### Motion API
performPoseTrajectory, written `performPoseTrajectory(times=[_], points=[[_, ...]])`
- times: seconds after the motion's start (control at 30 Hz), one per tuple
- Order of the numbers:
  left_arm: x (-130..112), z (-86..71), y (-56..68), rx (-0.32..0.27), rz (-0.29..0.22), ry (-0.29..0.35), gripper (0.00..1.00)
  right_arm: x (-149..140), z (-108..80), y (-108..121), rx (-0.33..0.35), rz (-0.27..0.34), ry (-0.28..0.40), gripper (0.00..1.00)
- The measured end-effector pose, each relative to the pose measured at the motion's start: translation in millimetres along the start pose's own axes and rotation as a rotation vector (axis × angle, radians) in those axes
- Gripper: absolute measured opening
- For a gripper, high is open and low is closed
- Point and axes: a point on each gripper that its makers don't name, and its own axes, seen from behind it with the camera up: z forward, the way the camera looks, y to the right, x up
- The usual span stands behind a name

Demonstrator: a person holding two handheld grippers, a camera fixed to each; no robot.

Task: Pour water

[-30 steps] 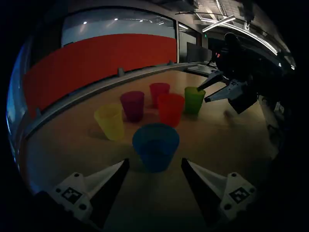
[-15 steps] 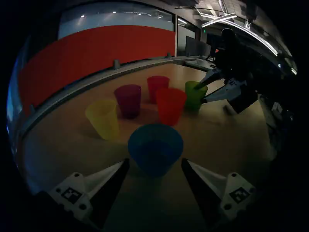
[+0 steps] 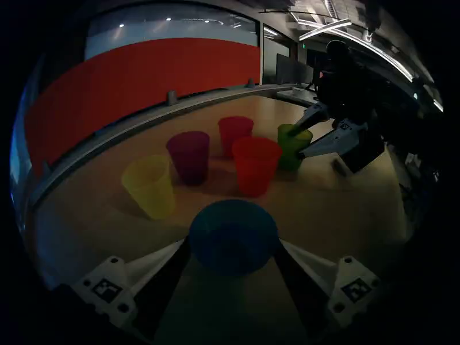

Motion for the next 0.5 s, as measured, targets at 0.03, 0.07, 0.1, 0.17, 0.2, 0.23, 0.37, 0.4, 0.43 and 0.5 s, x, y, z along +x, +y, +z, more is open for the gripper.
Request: performPoseTrajectory(times=[0.03,0.07,0.1,0.17,0.2,0.23,0.37,0.4,0.43,0.5], points=[[0.1,0.5,0.1,-0.001,0.0,0.0,1.0,0.2,0.4,0.0,0.001,0.0,0.0,1.0],[0.1,1.1,0.3,-0.001,0.001,0.0,1.0,0.3,0.8,-0.1,0.002,0.0,0.0,1.0],[0.2,1.5,0.4,-0.001,0.0,0.0,1.0,0.5,1.1,-0.1,0.002,0.0,0.001,1.0],[0.4,2.2,0.7,-0.001,-0.002,-0.001,1.0,1.0,1.9,-0.1,0.004,0.0,0.001,1.0],[0.5,2.4,0.6,0.0,-0.005,-0.002,1.0,1.3,2.2,-0.1,0.005,0.0,0.002,1.0],[0.6,2.7,0.2,0.001,-0.011,-0.005,0.99,1.6,2.4,-0.2,0.005,0.001,0.002,1.0],[1.2,3.5,0.0,-0.004,-0.031,-0.009,0.88,3.0,2.7,-0.4,0.008,0.0,0.008,1.0],[1.2,3.5,0.0,-0.005,-0.032,-0.009,0.87,3.2,2.7,-0.4,0.009,0.0,0.009,1.0],[1.1,3.4,-0.1,-0.005,-0.031,-0.009,0.86,3.1,2.9,-0.2,0.008,0.0,0.009,1.0],[0.8,3.1,-0.4,-0.003,-0.028,-0.009,0.85,2.8,3.3,0.1,0.008,-0.001,0.01,1.0]])
